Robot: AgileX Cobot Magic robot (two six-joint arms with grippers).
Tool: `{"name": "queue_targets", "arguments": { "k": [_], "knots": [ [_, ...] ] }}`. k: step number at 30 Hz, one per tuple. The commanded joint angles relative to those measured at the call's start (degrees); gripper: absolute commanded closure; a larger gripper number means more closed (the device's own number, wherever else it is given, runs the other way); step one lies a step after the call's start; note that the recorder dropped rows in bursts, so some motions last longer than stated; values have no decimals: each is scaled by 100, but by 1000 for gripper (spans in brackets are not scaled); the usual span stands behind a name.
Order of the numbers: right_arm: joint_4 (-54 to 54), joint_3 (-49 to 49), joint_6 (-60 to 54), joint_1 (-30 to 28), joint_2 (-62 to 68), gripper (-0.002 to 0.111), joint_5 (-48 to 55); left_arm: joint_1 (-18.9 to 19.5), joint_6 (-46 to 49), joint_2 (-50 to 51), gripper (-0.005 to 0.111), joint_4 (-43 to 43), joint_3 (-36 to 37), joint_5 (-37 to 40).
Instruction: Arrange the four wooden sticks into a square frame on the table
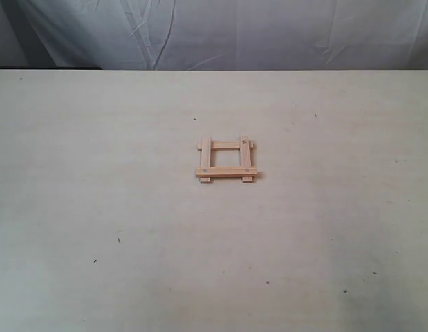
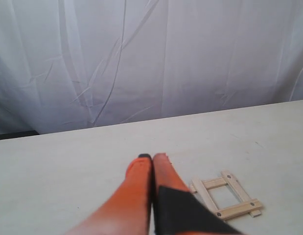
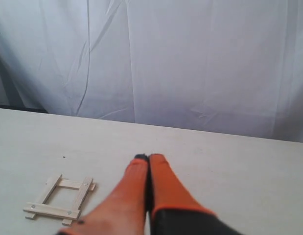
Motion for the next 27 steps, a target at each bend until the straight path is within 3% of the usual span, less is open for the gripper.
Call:
{"name": "queue_targets", "arguments": {
  "k": [1, 5, 10, 14, 27],
  "knots": [
    [10, 32, 5, 1, -31, 108, -46, -39, -30, -45, 107, 9, 11, -70],
    [49, 45, 5, 57, -137, 108, -58, -39, -30, -45, 107, 9, 11, -70],
    [-83, 178, 5, -377, -475, 108, -117, -39, -30, -45, 107, 9, 11, -70],
    [-113, 681, 5, -627, -909, 108, -117, -39, -30, -45, 107, 9, 11, -70],
    [-391, 2162, 331, -639, -1880, 108, -117, -39, -30, -45, 107, 9, 11, -70]
  ]
}}
